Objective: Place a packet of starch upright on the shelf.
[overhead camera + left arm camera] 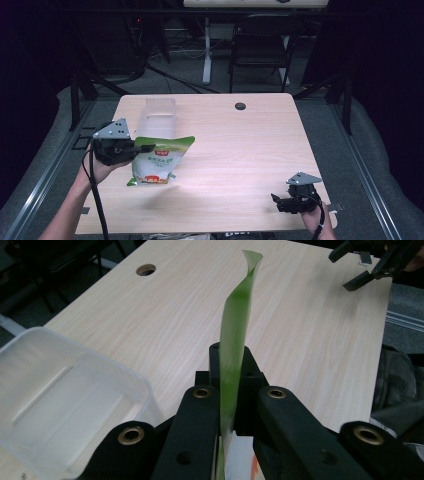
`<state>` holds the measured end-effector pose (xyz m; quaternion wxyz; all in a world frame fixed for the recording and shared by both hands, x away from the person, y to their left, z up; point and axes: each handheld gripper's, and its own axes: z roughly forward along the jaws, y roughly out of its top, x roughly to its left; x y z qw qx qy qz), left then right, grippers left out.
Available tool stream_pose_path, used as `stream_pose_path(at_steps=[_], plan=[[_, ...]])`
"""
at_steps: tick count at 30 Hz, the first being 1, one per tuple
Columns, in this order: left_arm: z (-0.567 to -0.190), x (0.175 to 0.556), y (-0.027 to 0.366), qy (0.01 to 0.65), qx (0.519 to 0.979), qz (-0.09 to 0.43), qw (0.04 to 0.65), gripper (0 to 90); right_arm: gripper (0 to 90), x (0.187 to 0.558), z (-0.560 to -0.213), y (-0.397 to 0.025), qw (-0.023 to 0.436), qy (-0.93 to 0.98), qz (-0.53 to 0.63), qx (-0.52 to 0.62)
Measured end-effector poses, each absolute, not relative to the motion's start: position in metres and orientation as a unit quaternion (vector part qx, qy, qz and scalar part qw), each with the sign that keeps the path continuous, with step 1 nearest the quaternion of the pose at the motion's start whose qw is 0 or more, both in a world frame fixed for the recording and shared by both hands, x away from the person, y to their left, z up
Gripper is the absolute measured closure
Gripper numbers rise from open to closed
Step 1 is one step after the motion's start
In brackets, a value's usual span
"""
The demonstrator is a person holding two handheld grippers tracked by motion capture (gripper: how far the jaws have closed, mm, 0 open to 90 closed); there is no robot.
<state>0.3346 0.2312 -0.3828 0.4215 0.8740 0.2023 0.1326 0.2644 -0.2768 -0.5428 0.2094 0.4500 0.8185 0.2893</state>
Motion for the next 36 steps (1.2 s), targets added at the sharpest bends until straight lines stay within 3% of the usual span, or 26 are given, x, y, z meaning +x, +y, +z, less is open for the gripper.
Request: stream_pose_path(at_steps=[36], plan=[[-0.326,0.373,0.251,0.208,0.858,0.205,0.424,90.0,14.6,0.265,-0.544,-0.277,0.208,0.817,0.293,0.451]])
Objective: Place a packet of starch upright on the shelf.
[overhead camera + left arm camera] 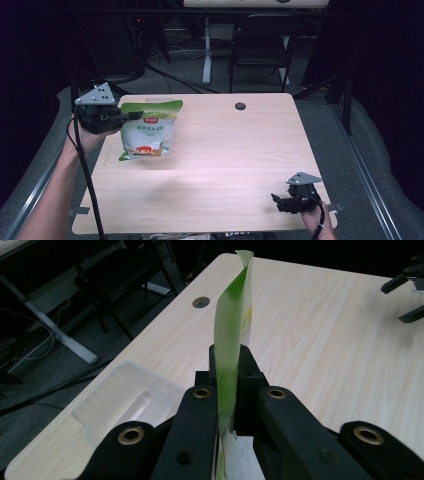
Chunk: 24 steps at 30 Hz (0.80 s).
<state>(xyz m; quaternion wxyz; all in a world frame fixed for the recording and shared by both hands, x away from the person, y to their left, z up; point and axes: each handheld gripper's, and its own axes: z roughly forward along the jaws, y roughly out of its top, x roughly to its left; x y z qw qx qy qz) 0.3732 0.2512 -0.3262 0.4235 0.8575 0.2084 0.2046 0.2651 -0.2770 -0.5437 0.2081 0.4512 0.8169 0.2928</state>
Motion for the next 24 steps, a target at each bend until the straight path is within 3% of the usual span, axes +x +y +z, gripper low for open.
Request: stream_pose_path(at_steps=[24], plan=[[-0.333,0.416,0.259,0.205,0.856,0.230,0.414,89.9,14.6,0.266,-0.544,-0.277,0.207,0.817,0.291,0.452]])
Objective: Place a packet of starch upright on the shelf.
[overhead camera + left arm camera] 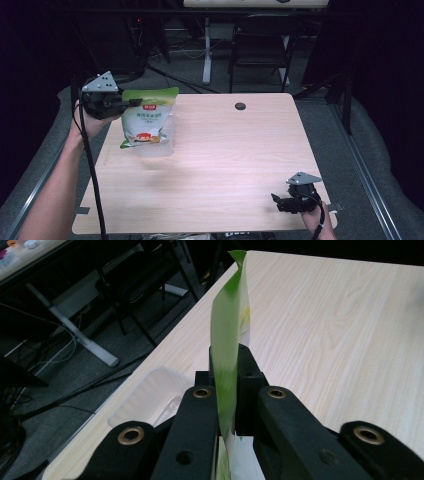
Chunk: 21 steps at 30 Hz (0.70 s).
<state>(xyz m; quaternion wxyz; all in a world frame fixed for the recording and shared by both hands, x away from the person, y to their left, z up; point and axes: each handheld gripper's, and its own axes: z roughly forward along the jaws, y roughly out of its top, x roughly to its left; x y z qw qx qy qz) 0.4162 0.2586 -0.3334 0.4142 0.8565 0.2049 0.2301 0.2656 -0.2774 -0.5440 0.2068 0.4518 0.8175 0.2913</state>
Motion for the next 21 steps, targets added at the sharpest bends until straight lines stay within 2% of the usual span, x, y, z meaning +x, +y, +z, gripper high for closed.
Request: stream_pose_path(at_steps=[21], plan=[[-0.348,0.441,0.263,0.199,0.856,0.239,0.413,89.9,14.6,0.266,-0.544,-0.278,0.206,0.816,0.293,0.453]])
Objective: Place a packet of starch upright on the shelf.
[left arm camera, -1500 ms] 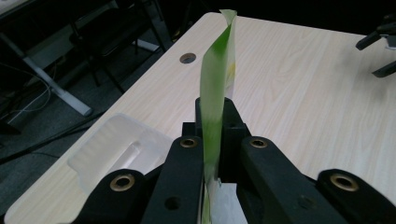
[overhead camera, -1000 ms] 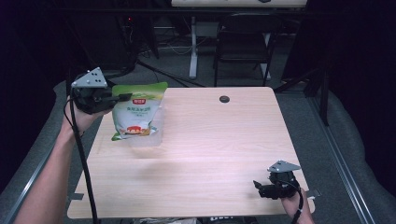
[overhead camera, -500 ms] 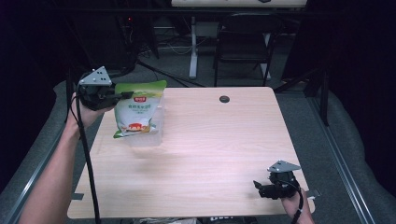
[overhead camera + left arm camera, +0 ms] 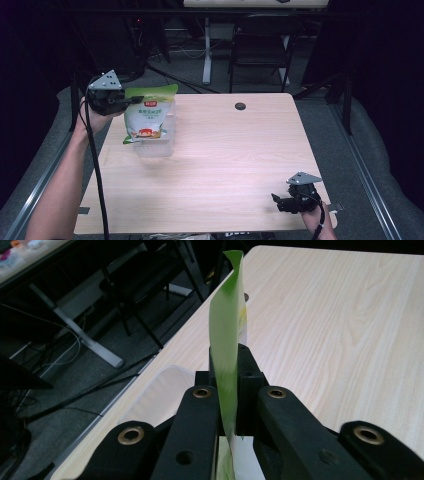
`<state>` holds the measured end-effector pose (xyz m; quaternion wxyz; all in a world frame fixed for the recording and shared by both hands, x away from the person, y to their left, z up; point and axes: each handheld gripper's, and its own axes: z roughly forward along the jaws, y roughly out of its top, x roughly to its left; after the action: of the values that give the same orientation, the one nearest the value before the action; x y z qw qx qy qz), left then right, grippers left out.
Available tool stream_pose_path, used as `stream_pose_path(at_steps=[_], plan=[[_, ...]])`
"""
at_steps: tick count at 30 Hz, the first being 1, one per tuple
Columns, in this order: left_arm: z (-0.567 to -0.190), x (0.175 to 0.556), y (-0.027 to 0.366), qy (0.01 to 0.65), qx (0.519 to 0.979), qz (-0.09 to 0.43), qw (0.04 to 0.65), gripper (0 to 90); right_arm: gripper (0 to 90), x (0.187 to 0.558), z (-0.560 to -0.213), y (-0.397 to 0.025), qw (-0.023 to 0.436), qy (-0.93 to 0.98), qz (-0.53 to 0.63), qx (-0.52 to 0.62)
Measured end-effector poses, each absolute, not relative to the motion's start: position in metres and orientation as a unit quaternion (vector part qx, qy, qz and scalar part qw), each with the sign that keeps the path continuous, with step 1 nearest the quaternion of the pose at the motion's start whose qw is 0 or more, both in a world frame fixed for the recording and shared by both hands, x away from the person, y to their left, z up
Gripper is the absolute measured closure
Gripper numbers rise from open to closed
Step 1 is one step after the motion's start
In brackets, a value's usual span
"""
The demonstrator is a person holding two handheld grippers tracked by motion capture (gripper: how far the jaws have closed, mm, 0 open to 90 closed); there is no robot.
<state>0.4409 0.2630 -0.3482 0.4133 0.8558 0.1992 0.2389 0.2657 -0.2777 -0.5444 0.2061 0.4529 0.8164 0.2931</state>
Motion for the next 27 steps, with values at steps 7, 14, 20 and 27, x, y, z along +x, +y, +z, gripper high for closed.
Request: stream_pose_path(at_steps=[7,14,20,27], plan=[[-0.356,0.448,0.262,0.196,0.853,0.243,0.418,89.9,14.6,0.266,-0.544,-0.278,0.206,0.816,0.293,0.453],[-0.366,0.455,0.264,0.193,0.855,0.243,0.417,89.9,14.6,0.266,-0.544,-0.278,0.206,0.816,0.294,0.454],[-0.379,0.458,0.268,0.191,0.850,0.237,0.430,89.9,14.6,0.266,-0.544,-0.278,0.209,0.816,0.291,0.455],[-0.393,0.461,0.270,0.193,0.856,0.222,0.426,89.9,14.6,0.266,-0.544,-0.278,0.208,0.817,0.291,0.452]])
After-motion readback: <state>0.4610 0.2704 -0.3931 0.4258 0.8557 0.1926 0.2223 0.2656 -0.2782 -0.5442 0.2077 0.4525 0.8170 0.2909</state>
